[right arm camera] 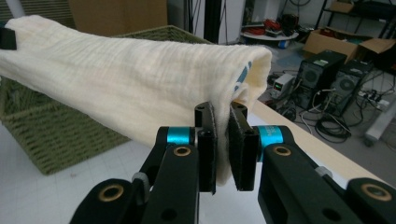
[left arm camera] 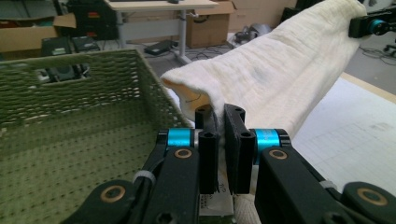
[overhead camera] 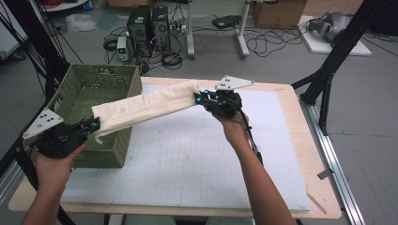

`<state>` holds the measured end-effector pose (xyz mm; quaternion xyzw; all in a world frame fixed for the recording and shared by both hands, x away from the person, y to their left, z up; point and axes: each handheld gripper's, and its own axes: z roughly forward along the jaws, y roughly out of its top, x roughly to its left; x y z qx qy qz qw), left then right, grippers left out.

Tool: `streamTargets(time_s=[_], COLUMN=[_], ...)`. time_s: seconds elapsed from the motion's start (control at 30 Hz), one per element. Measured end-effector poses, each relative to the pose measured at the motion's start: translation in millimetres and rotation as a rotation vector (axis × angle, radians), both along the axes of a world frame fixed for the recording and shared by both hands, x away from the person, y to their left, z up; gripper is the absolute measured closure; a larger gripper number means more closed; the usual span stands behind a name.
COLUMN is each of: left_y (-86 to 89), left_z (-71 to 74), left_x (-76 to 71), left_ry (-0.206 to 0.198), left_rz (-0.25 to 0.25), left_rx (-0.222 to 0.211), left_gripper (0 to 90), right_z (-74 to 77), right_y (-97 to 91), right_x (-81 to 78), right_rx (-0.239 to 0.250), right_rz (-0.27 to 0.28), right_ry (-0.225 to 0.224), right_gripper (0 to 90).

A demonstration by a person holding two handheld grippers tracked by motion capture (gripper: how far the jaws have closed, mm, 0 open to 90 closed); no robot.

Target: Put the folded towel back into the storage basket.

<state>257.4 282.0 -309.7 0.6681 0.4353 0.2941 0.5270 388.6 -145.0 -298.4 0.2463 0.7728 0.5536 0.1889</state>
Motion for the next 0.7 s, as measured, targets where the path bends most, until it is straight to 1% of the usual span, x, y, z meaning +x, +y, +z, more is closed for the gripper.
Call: streamTargets(time_s=[0.1, 0.17, 0.37, 0.5, 0.7], left_y=[9.8, 16.3, 33.1, 42.0, 52.4], left_z=[1.3, 1.9, 4.7, 4.8, 1.0], left_x=[-3.5, -6.0, -12.4, -15.2, -19.3], left_ry=[-0.004, -0.004, -0.016, -0.016, -0.013], left_rz=[0.024, 0.036, 0.082, 0.103, 0.131], left_rx=[-0.006, -0.001, -0.004, -0.002, 0.001], left_gripper=[84.4, 84.5, 84.5, 84.5, 84.5], right_z=[4.5, 7.2, 12.7, 15.6, 22.3], right_y=[14.5, 24.6, 53.3, 69.6, 97.3], right_x=[7.7, 12.4, 27.7, 37.4, 52.2], right_rx=[-0.002, -0.006, -0.008, -0.014, -0.03], right_rz=[0.017, 0.026, 0.054, 0.073, 0.088], right_ry=[-0.007, -0.008, -0.017, -0.018, -0.03], right_gripper=[83.5, 83.4, 83.4, 83.4, 83.4])
